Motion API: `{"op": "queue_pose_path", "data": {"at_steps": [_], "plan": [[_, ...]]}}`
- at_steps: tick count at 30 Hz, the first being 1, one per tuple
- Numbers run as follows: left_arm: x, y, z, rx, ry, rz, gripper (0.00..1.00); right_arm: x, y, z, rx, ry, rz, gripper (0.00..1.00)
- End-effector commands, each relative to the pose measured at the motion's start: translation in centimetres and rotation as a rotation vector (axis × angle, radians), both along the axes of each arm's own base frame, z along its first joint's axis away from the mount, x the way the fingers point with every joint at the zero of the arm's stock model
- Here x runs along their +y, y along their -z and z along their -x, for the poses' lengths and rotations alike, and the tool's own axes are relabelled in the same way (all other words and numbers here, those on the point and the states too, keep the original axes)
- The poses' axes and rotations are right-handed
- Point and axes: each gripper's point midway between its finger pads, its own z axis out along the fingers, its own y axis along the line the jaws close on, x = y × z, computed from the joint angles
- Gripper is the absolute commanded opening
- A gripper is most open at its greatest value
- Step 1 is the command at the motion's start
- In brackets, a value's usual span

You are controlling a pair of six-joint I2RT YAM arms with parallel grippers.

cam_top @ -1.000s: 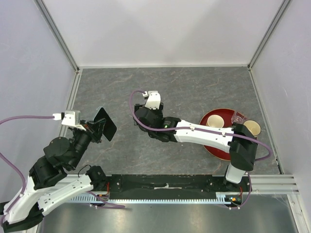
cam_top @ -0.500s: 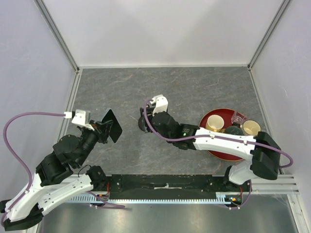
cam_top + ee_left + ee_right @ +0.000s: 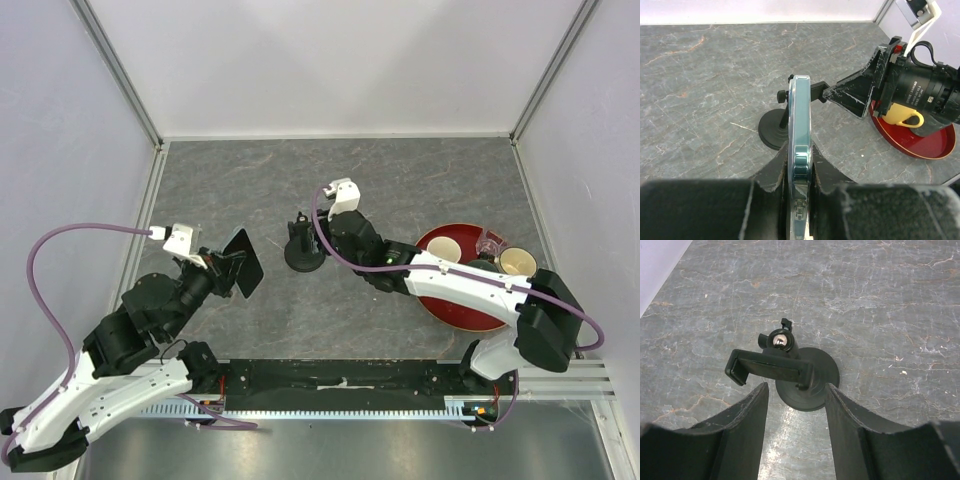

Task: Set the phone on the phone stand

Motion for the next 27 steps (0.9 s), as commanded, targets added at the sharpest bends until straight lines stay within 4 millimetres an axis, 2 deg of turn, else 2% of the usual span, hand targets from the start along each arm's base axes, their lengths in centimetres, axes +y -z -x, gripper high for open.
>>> {"op": "queue_pose_path", "data": {"at_steps": [1,9,17,20,27], "plan": [[-1.0,-2.5,0.0,-0.038,0.024,0.119,0.02,0.9,-0.2,-0.6,-0.009,-0.043,-0.008,0.56],[-1.7,-2.6,0.1,-0.039,0.053,0.117,0.02,1.5,0.7,-0.9,0.001,-0.083,0.018,0.5],[-2.1,-2.3,0.0,-0.034,0.066,0.106,0.02,1.0,1.5,-2.0,-0.021,-0.047,0.069,0.35],[-2.5,-2.2,-0.1,-0.03,0.075,0.1,0.02,0.9,1.2,-2.2,-0.035,-0.036,0.074,0.33],[-3.2,-2.3,-0.3,-0.022,0.091,0.099,0.02,0.5,-0.1,-2.0,-0.053,-0.035,0.055,0.35]]}}
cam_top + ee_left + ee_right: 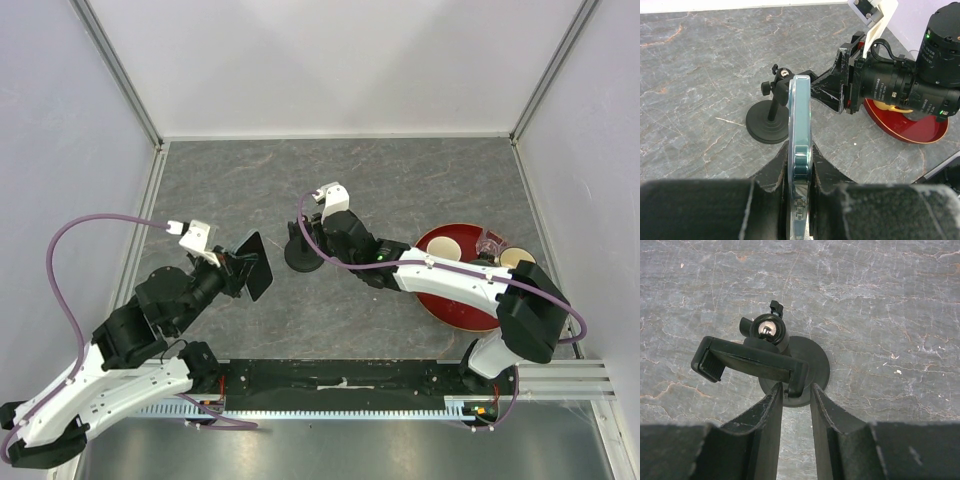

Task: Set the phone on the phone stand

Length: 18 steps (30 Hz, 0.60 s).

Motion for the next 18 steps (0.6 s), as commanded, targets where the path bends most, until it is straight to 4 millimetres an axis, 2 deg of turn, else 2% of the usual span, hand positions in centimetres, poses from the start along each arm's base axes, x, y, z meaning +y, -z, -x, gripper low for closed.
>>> {"op": "queue_pose_path", "data": {"at_steps": [1,18], "plan": [[-1.2,-3.31,-0.4,-0.059,0.015,0.124,0.02,0.32,-3.84,-0.73,-0.073,0.012,-0.071,0.35],[-1.7,-3.09,-0.29,-0.044,0.033,0.13,0.02,0.86,-4.31,-1.36,-0.086,0.006,-0.063,0.28]]}}
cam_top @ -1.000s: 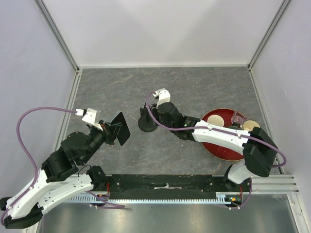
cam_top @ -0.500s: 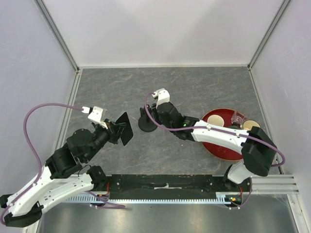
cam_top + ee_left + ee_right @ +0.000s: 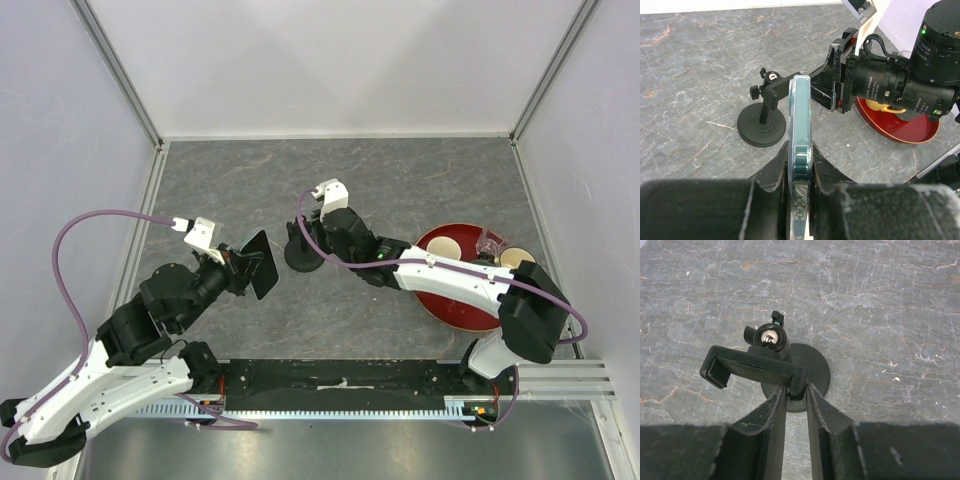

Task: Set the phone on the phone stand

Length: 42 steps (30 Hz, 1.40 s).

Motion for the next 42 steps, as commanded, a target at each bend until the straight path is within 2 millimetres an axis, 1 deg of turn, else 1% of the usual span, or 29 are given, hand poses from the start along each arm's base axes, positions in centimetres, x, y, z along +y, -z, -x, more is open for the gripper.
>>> {"op": "queue_pose_path", "data": {"at_steps": [1,5,7,9,11,12,13,15,16,18,19,20,21,22,23,24,25,26,27,28,30,32,34,36,38,39,40,41,42], "plan": [[-0.5,-2.8,0.0,-0.045,0.007,0.117,0.02,0.7,-3.5,-1.1,-0.065,0.008,-0.064,0.25],[-0.7,-2.7,0.0,-0.039,0.012,0.115,0.02,1.1,-3.1,-1.2,-0.055,-0.005,-0.059,0.13],[-0.9,-2.7,0.1,-0.036,0.022,0.117,0.02,1.1,-2.7,-1.4,-0.055,-0.007,-0.043,0.01],[-1.3,-2.6,0.0,-0.028,0.032,0.114,0.02,0.9,-2.5,-1.2,-0.061,-0.025,-0.019,0.0],[-2.3,-2.3,0.2,0.001,0.067,0.104,0.02,0.9,-2.9,-0.6,-0.066,-0.063,-0.015,0.0],[-2.8,-2.2,0.3,0.01,0.088,0.101,0.02,0.6,-2.5,-0.2,-0.068,-0.078,0.003,0.0],[-3.6,-2.5,0.8,0.015,0.141,0.11,0.02,0.4,-3.4,0.4,-0.079,-0.103,-0.014,0.0],[-4.9,-2.4,0.9,0.022,0.194,0.101,0.02,-0.4,-3.0,1.3,-0.073,-0.132,0.002,0.0],[-5.6,-2.6,1.4,0.021,0.238,0.105,0.02,-0.9,-4.2,1.9,-0.091,-0.145,-0.014,0.0],[-6.6,-3.3,1.5,-0.011,0.282,0.124,0.02,-1.7,-4.1,2.9,-0.083,-0.168,-0.011,0.0],[-7.1,-3.6,2.0,-0.022,0.323,0.138,0.02,-2.3,-5.2,3.3,-0.104,-0.173,-0.033,0.0],[-7.6,-4.5,2.0,-0.062,0.349,0.162,0.02,-2.6,-4.6,3.9,-0.096,-0.187,-0.028,0.0],[-8.2,-5.0,2.8,-0.082,0.41,0.177,0.02,-3.1,-5.7,4.4,-0.115,-0.195,-0.051,0.0],[-8.6,-5.4,3.1,-0.111,0.44,0.185,0.02,-3.4,-5.7,4.6,-0.116,-0.198,-0.054,0.0],[-9.0,-6.8,3.4,-0.165,0.469,0.222,0.02,-3.7,-5.1,5.1,-0.107,-0.21,-0.05,0.0],[-9.5,-7.6,4.2,-0.202,0.53,0.244,0.02,-4.0,-5.5,5.6,-0.115,-0.22,-0.064,0.0],[-9.9,-7.5,4.5,-0.23,0.56,0.248,0.02,-4.0,-5.4,5.8,-0.113,-0.234,-0.065,0.0],[-10.2,-8.1,4.9,-0.265,0.586,0.271,0.02,-4.2,-4.7,6.1,-0.103,-0.245,-0.058,0.0],[-10.5,-9.8,5.6,-0.343,0.632,0.32,0.02,-4.0,-4.6,6.5,-0.097,-0.266,-0.062,0.0],[-10.9,-9.3,5.8,-0.366,0.661,0.318,0.02,-4.0,-4.4,6.7,-0.093,-0.274,-0.062,0.0],[-11.3,-11.0,6.9,-0.474,0.722,0.37,0.02,-4.1,-3.9,7.2,-0.081,-0.295,-0.063,0.0],[-11.9,-10.4,6.8,-0.528,0.747,0.369,0.02,-4.1,-3.8,7.4,-0.084,-0.31,-0.077,0.0],[-12.3,-10.5,7.6,-0.652,0.791,0.38,0.02,-4.1,-4.4,7.6,-0.099,-0.323,-0.101,0.0],[-12.6,-10.3,8.4,-0.727,0.85,0.354,0.02,-4.3,-4.2,7.5,-0.099,-0.324,-0.104,0.0],[-13.4,-9.6,7.9,-0.754,0.886,0.296,0.02,-4.1,-4.3,7.5,-0.098,-0.35,-0.113,0.0],[-13.8,-9.1,8.4,-0.758,0.945,0.278,0.02,-4.2,-4.1,7.3,-0.095,-0.351,-0.113,0.0],[-13.8,-9.4,8.5,-0.77,0.969,0.278,0.02,-4.1,-4.1,7.1,-0.098,-0.353,-0.12,0.0],[-14.1,-8.7,7.7,-0.756,0.983,0.257,0.02,-4.0,-4.1,7.2,-0.093,-0.368,-0.127,0.0],[-14.2,-8.2,7.9,-0.755,1.025,0.242,0.02,-4.2,-3.9,6.7,-0.094,-0.356,-0.122,0.0]]}}
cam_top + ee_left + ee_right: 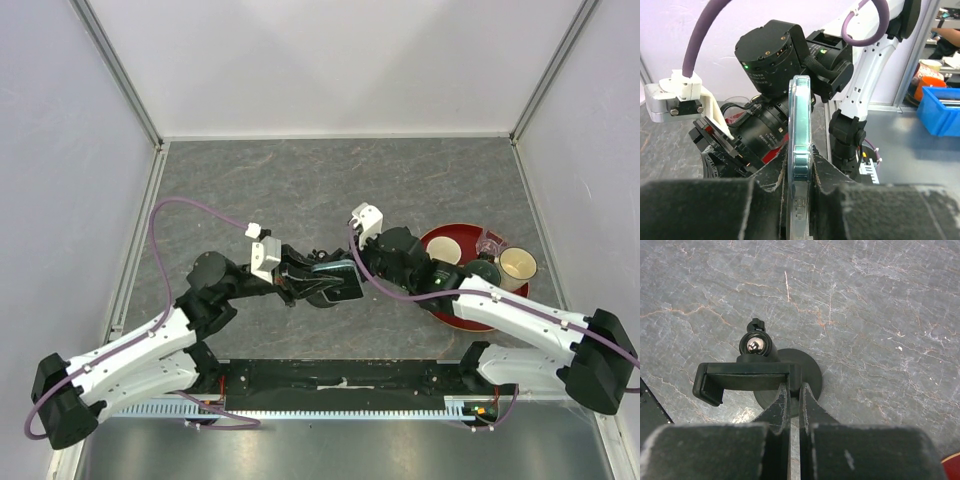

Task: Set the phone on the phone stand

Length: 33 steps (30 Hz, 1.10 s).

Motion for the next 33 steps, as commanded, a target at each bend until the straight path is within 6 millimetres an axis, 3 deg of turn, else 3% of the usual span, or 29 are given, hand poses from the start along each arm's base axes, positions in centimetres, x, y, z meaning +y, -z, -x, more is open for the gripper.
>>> {"op": "queue_pose_path", "data": {"at_steps": [1,2,9,16,23,33], "plan": [[0.8,-4.9,1.3,-0.285,0.117,0.113,0.02,1.7,-3.7,-0.4,-0.077,-0.082,-0.146,0.0],[1.0,-4.7,0.1,-0.29,0.087,0.11,0.02,1.9,-3.6,-0.2,-0.076,-0.104,-0.151,0.0],[-0.1,-2.8,-2.1,-0.292,0.153,0.026,0.02,1.7,-2.9,-1.3,-0.078,-0.202,-0.147,0.0],[-1.8,-1.3,-3.1,-0.27,0.288,-0.029,0.02,1.8,-3.1,-1.3,-0.068,-0.353,-0.152,0.0],[-1.9,0.3,-6.5,-0.226,0.265,-0.014,0.02,1.5,-3.3,-1.5,-0.077,-0.396,-0.152,0.0],[-2.7,1.7,-8.1,-0.198,0.284,-0.016,0.02,2.2,-2.8,-1.8,-0.05,-0.411,-0.162,0.0]]}}
